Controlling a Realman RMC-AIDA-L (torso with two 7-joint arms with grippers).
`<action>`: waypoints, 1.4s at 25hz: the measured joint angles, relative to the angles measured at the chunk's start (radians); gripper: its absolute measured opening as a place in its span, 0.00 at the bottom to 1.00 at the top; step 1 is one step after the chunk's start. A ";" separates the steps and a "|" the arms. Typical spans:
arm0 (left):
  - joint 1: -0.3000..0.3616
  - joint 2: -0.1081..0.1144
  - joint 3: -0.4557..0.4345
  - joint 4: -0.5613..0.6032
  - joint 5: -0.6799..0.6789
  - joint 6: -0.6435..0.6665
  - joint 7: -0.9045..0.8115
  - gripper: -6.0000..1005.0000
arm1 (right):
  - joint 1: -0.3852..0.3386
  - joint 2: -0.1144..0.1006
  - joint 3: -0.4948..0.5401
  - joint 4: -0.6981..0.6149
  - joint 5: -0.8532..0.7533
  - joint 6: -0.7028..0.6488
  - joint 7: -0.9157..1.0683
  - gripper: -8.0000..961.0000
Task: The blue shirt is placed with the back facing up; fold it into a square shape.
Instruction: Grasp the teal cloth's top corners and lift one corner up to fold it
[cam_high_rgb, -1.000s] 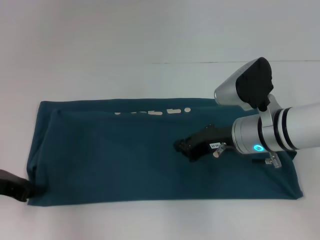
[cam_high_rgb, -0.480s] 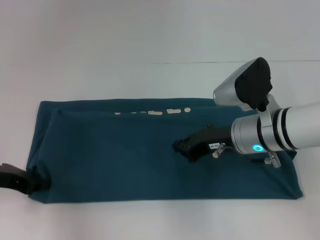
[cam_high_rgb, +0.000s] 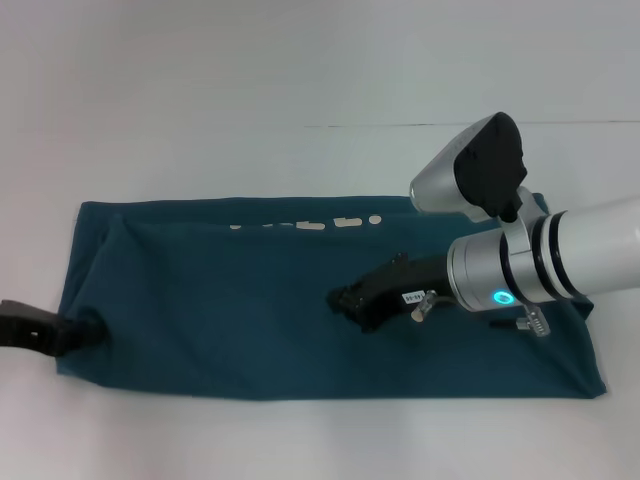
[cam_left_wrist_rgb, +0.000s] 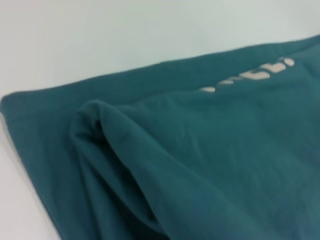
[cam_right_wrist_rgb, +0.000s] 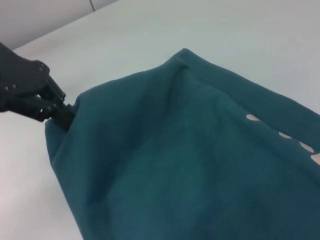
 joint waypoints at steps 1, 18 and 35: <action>-0.001 0.002 -0.007 -0.001 -0.008 0.005 -0.001 0.06 | 0.000 0.000 0.000 0.003 0.000 0.000 0.002 0.03; -0.012 -0.026 -0.054 -0.017 -0.252 0.055 -0.010 0.06 | 0.042 -0.004 0.018 0.126 -0.006 0.076 -0.006 0.03; -0.040 -0.039 -0.047 -0.054 -0.391 0.042 -0.005 0.06 | 0.057 0.002 0.013 0.164 0.001 0.104 -0.009 0.02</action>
